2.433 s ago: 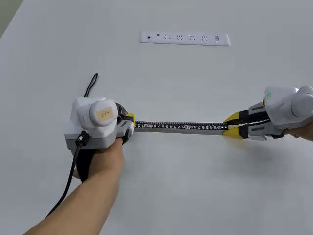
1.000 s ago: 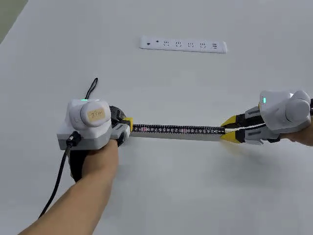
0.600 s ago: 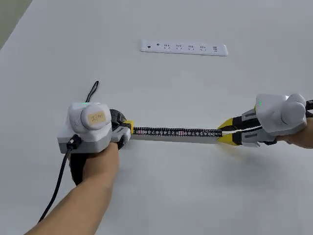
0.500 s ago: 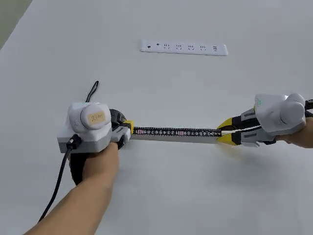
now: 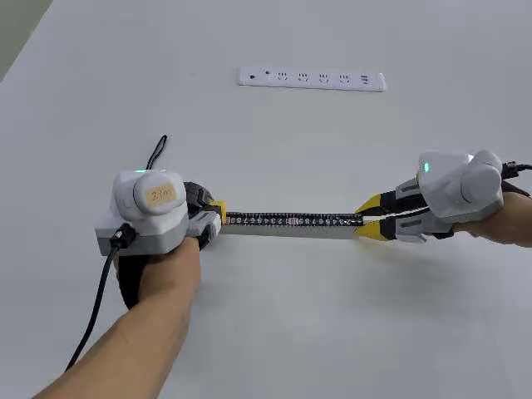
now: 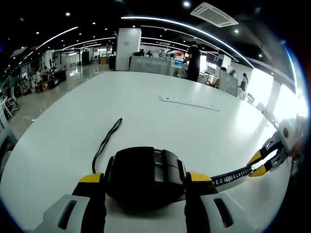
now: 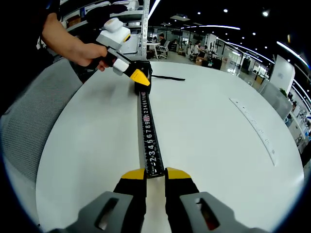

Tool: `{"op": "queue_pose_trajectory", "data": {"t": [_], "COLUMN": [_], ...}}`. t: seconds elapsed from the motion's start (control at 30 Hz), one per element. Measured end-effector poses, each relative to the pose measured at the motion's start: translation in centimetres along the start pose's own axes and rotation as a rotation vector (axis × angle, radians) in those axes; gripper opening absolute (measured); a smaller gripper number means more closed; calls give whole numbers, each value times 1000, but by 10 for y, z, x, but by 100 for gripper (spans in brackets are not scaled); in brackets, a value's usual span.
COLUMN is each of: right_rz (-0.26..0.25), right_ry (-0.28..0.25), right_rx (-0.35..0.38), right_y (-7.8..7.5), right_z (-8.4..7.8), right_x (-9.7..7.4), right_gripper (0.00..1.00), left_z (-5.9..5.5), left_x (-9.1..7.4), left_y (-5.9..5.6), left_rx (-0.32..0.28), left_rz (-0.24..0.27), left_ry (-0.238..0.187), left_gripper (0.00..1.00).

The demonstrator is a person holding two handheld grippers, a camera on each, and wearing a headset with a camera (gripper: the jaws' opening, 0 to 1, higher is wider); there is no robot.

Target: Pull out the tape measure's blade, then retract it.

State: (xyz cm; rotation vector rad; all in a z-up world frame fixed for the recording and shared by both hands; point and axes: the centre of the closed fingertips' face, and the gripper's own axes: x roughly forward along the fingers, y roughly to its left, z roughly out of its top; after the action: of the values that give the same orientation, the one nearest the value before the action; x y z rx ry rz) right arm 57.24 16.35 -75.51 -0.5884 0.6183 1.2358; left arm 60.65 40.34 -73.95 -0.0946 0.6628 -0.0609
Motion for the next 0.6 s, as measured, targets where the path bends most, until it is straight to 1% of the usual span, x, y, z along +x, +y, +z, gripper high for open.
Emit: {"op": "queue_pose_trajectory", "data": {"t": [0.27,0.53,0.6], "right_rz": [7,9,12], "right_ry": [-10,-12,-16], "right_rx": [-6,-4,-5], "right_y": [1,2,2], "right_z": [7,9,12], "right_x": [7,8,11], "right_gripper": [12,12,12], "left_z": [0,0,0], "left_x": [0,0,2], "left_y": [0,0,1], "left_rx": [1,1,2], "left_rz": [-1,-2,-3], "left_ry": [3,4,6], "left_gripper": [63,63,63]}}
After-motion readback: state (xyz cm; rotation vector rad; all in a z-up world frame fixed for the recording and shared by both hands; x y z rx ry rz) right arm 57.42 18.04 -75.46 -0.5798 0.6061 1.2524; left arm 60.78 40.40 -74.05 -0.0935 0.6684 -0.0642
